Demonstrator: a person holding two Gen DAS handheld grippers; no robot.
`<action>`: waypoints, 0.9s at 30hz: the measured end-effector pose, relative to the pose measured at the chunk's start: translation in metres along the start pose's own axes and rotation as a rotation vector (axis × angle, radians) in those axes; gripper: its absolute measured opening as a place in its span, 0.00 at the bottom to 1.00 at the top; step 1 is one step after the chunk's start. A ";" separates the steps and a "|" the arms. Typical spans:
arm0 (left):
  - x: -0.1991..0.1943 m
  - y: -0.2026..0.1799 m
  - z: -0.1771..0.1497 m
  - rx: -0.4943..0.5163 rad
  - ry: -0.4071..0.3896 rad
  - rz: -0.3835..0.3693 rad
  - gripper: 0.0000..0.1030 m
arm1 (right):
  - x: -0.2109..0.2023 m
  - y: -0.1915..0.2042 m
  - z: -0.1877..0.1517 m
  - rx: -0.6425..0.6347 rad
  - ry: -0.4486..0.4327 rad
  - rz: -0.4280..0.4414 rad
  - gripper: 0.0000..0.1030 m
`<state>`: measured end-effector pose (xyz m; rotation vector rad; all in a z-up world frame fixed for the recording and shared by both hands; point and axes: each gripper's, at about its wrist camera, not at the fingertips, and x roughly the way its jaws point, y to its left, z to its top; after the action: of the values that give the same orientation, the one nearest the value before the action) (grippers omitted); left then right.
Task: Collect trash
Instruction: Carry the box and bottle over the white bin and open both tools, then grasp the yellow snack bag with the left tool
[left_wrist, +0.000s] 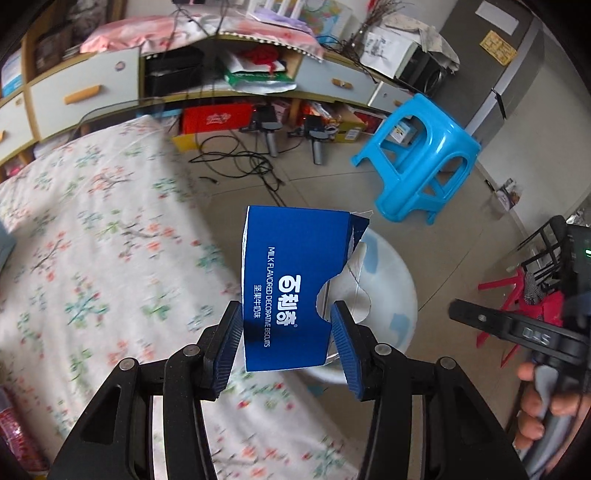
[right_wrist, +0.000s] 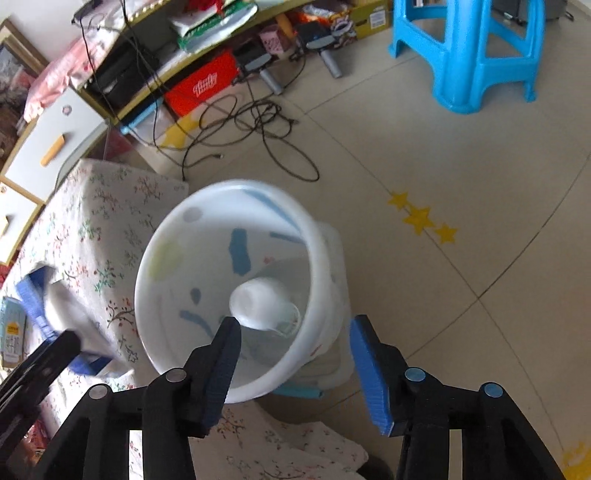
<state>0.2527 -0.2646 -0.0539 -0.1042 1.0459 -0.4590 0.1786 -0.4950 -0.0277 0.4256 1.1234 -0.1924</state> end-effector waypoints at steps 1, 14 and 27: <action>0.002 -0.002 0.001 0.005 -0.002 0.000 0.50 | -0.005 -0.005 -0.001 0.008 -0.008 -0.003 0.56; -0.002 -0.009 -0.003 0.051 -0.039 0.095 0.89 | -0.030 -0.019 -0.006 0.025 -0.053 -0.043 0.66; -0.080 0.059 -0.042 0.028 -0.033 0.191 0.89 | -0.033 0.038 -0.019 -0.080 -0.050 -0.018 0.71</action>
<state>0.2022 -0.1722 -0.0279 0.0128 1.0060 -0.2976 0.1626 -0.4548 0.0041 0.3385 1.0826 -0.1723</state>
